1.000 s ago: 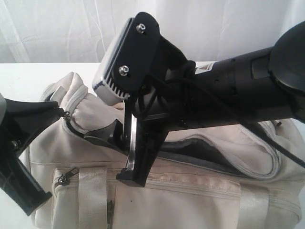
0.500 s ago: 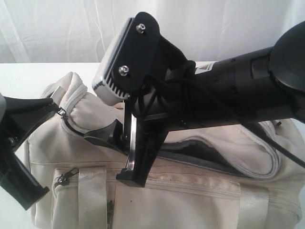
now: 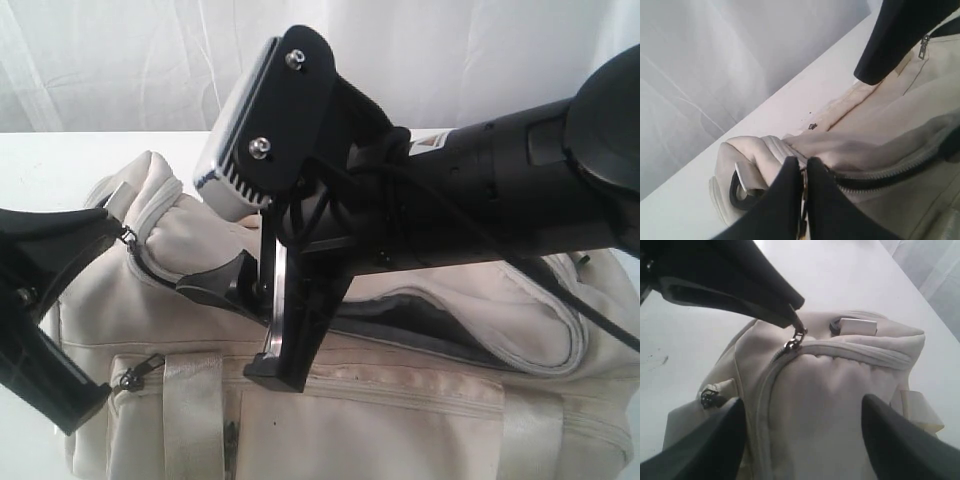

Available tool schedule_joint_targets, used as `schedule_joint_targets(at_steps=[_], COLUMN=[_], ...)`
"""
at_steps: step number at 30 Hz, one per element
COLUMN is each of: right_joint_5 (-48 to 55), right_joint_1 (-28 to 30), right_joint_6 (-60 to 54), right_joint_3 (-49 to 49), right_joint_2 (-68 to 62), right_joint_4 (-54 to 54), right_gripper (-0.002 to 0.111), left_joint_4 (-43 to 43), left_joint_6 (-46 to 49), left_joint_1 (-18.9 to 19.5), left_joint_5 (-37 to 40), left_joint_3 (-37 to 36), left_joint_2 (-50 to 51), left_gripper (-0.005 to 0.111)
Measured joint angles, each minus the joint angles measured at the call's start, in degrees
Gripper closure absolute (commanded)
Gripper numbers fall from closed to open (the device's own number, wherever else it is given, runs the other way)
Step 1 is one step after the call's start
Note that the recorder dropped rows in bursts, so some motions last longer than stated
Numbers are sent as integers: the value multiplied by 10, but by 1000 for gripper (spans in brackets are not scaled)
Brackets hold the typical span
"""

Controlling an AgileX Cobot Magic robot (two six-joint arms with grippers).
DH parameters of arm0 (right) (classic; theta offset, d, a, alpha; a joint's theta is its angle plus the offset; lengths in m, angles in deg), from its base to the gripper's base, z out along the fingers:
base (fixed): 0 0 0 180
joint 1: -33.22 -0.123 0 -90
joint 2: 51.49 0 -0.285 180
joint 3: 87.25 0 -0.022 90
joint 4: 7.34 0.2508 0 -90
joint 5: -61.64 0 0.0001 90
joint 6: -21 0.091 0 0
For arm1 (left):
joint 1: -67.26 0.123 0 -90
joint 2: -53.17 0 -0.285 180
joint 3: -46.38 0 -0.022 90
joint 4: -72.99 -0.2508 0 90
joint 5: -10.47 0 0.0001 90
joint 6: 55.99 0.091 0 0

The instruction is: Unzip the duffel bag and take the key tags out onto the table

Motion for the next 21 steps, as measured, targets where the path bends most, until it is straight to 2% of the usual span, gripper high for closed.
schedule_joint_targets(at_steps=[4,9,18,21], right_joint_5=[0,0,0,0], right_joint_1=[0,0,0,0], right_joint_6=[0,0,0,0], right_joint_3=[0,0,0,0], right_joint_2=[0,0,0,0], right_joint_4=[0,0,0,0], right_gripper=[46,46,46,46], left_joint_4=[-33,-93,-69,-67], left_joint_6=[-36,-38,121,131], left_joint_1=[0,0,0,0], left_joint_5=[0,0,-2,-2], left_joint_3=[-21,-41,-43,-43], left_joint_2=[0,0,0,0], left_gripper=[107,107,107,107])
